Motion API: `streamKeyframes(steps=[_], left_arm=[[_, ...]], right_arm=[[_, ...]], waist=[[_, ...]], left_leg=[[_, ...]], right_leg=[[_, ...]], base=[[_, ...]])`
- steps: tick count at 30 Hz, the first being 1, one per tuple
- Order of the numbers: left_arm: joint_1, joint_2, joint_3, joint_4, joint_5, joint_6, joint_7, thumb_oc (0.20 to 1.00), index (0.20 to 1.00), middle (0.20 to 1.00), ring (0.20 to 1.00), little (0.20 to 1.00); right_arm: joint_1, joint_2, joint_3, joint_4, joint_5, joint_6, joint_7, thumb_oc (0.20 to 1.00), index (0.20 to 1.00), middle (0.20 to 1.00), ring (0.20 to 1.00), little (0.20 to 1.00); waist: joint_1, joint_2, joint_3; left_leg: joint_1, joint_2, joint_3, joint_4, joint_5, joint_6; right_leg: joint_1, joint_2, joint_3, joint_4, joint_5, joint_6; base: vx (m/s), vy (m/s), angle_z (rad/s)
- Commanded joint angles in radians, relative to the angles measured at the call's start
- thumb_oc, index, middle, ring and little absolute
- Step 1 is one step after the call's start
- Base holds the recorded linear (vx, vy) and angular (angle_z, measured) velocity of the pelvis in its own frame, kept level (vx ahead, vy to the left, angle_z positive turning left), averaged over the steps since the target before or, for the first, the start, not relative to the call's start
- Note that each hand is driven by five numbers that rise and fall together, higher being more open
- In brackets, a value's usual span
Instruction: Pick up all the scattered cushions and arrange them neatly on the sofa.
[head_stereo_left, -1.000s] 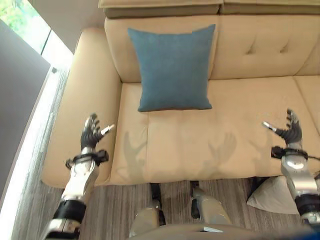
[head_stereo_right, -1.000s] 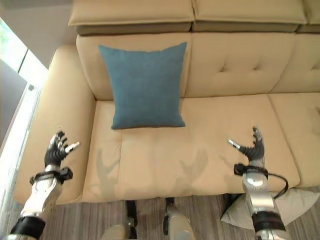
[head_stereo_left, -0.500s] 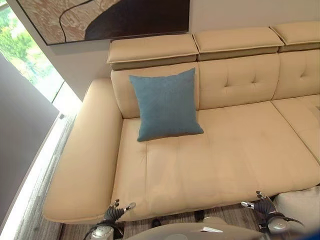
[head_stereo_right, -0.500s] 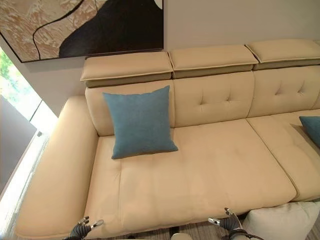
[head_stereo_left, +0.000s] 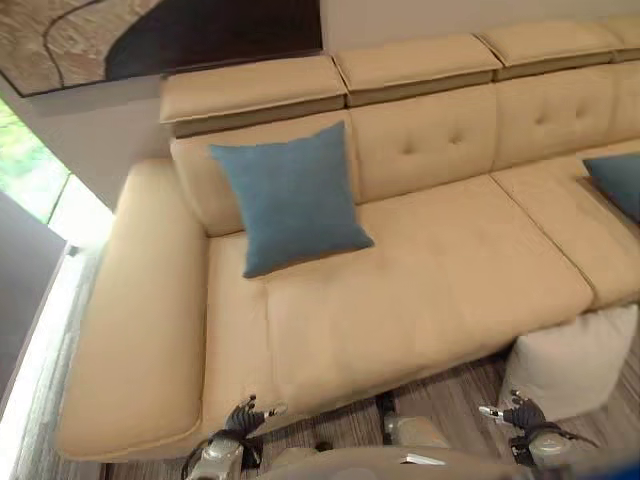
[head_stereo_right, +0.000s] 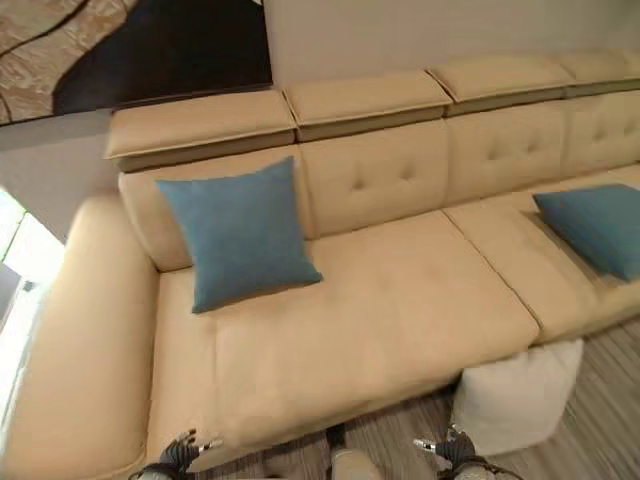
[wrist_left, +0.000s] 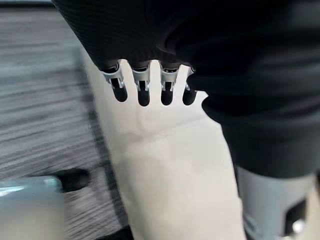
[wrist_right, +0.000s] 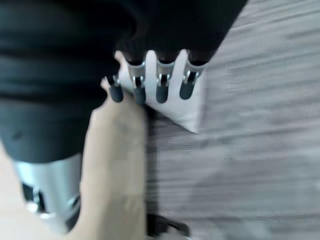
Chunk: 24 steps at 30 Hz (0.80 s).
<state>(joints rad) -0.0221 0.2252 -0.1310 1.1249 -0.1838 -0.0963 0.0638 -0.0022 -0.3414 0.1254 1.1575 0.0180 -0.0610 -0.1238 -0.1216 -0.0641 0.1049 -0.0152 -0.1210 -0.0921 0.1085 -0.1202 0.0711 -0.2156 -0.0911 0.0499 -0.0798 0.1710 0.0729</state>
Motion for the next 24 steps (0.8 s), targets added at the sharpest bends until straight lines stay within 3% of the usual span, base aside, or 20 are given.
streamKeyframes(steps=[1,6,7,8,9,10,12,13,15,18,19,24], left_arm=[[0.020,0.045,-0.013,0.005,0.042,-0.016,-0.007,1.000,1.000,1.000,1.000,1.000],[0.013,0.067,-0.010,0.019,0.075,-0.014,-0.010,1.000,1.000,1.000,1.000,1.000],[0.008,0.077,-0.008,0.027,0.084,-0.010,-0.009,1.000,1.000,1.000,1.000,1.000],[0.000,0.085,-0.011,0.030,0.097,-0.005,-0.008,1.000,1.000,1.000,1.000,1.000],[0.004,0.086,-0.008,0.036,0.104,-0.002,-0.006,1.000,1.000,1.000,1.000,1.000],[0.006,0.092,0.000,0.046,0.110,0.006,-0.006,1.000,1.000,1.000,1.000,1.000],[0.009,0.092,0.008,0.050,0.108,0.010,-0.009,1.000,1.000,1.000,1.000,1.000],[0.010,0.091,0.006,0.052,0.112,0.009,-0.010,1.000,1.000,1.000,1.000,1.000],[0.011,0.090,0.007,0.046,0.107,0.007,-0.010,1.000,1.000,1.000,1.000,1.000],[0.008,0.083,0.004,0.046,0.111,0.007,-0.004,1.000,1.000,1.000,1.000,1.000],[-0.019,0.071,-0.020,0.036,0.114,0.008,-0.003,1.000,1.000,1.000,1.000,1.000],[-0.040,0.049,-0.063,-0.004,0.120,0.010,-0.012,1.000,1.000,1.000,1.000,1.000]], right_arm=[[-0.058,-0.007,0.019,-0.005,-0.007,0.006,-0.011,1.000,1.000,1.000,1.000,1.000],[-0.065,0.010,0.043,-0.005,-0.039,0.021,-0.004,1.000,1.000,1.000,1.000,1.000],[-0.073,0.012,0.053,-0.003,-0.050,0.023,-0.005,1.000,1.000,1.000,1.000,1.000],[-0.079,0.014,0.066,0.006,-0.062,0.022,-0.009,1.000,1.000,1.000,1.000,1.000],[-0.079,0.016,0.068,0.013,-0.064,0.023,-0.009,1.000,1.000,1.000,1.000,1.000],[-0.074,0.016,0.062,0.037,-0.066,0.022,-0.011,1.000,1.000,1.000,1.000,1.000],[-0.069,0.018,0.060,0.048,-0.069,0.022,-0.014,1.000,1.000,1.000,1.000,1.000],[-0.068,0.019,0.059,0.056,-0.076,0.024,-0.014,1.000,1.000,1.000,1.000,1.000],[-0.072,0.019,0.060,0.052,-0.078,0.028,-0.017,1.000,1.000,1.000,1.000,1.000],[-0.069,0.022,0.069,0.046,-0.076,0.028,-0.023,1.000,1.000,1.000,1.000,1.000],[-0.069,0.017,0.071,0.043,-0.063,0.027,-0.031,1.000,1.000,1.000,1.000,1.000],[-0.055,0.011,0.067,0.050,-0.049,0.026,-0.040,1.000,1.000,1.000,1.000,1.000]], waist=[[0.017,0.034,0.020],[0.029,0.025,0.043],[0.037,0.026,0.055],[0.065,0.037,0.074],[0.069,0.040,0.070],[0.092,0.048,0.057],[0.113,0.051,0.037],[0.144,0.041,0.020],[0.156,0.038,0.021],[0.158,0.023,0.013],[0.140,0.021,0.031],[0.116,0.028,0.051]], left_leg=[[0.030,0.040,0.011,-0.016,-0.037,-0.083],[0.028,0.027,0.040,-0.058,-0.007,-0.066],[0.018,0.035,0.057,-0.062,0.006,-0.061],[-0.001,0.053,0.098,-0.074,0.032,-0.054],[-0.005,0.058,0.105,-0.089,0.046,-0.051],[-0.004,0.077,0.135,-0.125,0.074,-0.048],[-0.023,0.091,0.169,-0.132,0.089,-0.051],[-0.046,0.099,0.218,-0.126,0.097,-0.062],[-0.047,0.106,0.240,-0.125,0.098,-0.067],[-0.058,0.116,0.258,-0.105,0.097,-0.077],[-0.082,0.136,0.256,-0.052,0.094,-0.096],[-0.082,0.158,0.246,-0.008,0.083,-0.106]], right_leg=[[0.031,0.008,-0.013,0.098,-0.065,0.080],[-0.018,-0.006,-0.016,0.087,-0.022,0.115],[-0.030,-0.008,-0.048,0.104,-0.032,0.111],[-0.015,-0.021,-0.153,0.165,-0.085,0.091],[-0.010,-0.027,-0.185,0.198,-0.106,0.075],[0.053,-0.030,-0.254,0.273,-0.175,0.058],[0.100,-0.040,-0.307,0.292,-0.209,0.051],[0.173,-0.062,-0.369,0.252,-0.222,0.061],[0.178,-0.068,-0.381,0.234,-0.213,0.064],[0.207,-0.042,-0.347,0.137,-0.211,0.068],[0.215,-0.015,-0.311,0.083,-0.208,0.057],[0.234,0.003,-0.296,0.063,-0.210,0.039]], base=[[-0.24,0.262,-0.95],[-0.16,0.113,-0.66],[-0.38,0.114,-0.53],[-0.36,0.106,-1.03],[-0.39,0.091,-1.28],[-0.24,0.030,-1.39],[-0.20,-0.051,-0.77],[-0.12,-0.076,-0.64],[-0.09,-0.074,-0.98],[-0.04,-0.162,-0.88],[-0.07,-0.191,-0.42],[-0.06,-0.080,-0.09]])
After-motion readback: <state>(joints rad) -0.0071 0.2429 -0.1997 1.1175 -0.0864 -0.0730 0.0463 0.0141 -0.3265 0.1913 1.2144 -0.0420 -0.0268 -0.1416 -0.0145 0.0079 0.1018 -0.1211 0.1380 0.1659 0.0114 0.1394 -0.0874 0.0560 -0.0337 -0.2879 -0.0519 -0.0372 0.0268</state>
